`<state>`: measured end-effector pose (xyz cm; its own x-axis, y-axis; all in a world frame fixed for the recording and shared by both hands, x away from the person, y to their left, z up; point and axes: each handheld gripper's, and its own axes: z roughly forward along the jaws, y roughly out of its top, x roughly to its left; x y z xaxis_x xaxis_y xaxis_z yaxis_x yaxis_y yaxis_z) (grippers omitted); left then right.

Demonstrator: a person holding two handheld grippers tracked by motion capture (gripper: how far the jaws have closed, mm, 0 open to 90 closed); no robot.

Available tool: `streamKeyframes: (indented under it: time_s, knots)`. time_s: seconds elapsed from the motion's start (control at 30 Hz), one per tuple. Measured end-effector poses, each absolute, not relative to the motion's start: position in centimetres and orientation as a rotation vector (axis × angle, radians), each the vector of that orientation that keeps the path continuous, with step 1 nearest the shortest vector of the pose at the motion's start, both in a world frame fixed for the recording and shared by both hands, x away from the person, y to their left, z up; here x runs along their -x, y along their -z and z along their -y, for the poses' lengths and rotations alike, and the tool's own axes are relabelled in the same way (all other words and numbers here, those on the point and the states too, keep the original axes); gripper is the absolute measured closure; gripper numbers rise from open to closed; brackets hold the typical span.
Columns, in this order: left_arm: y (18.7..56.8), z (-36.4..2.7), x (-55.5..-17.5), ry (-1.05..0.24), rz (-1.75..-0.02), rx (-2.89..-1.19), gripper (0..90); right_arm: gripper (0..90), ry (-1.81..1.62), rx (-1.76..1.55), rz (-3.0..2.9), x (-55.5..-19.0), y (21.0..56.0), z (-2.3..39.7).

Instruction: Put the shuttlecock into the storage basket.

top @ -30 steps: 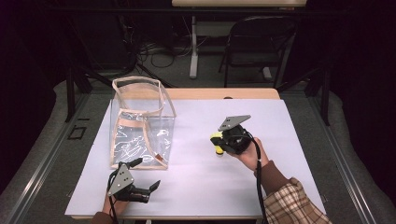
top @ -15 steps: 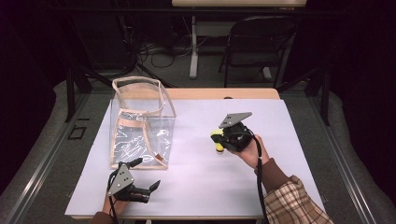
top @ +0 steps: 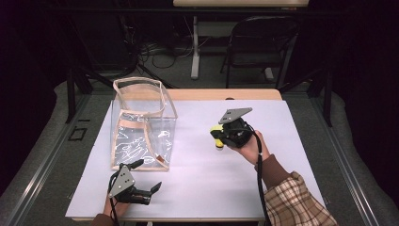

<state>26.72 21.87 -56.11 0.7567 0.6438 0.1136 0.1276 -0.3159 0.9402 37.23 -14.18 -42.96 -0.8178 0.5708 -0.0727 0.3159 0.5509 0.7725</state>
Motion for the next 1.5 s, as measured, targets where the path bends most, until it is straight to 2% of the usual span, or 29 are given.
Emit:
streamKeyframes:
  time_s: [1.5]
  knots:
    - [56.1, -21.9, -26.7, -0.583, -0.595, -1.846, 0.1, 90.0, -1.138, -0.657, -2.468, -39.1, 40.7, 11.2]
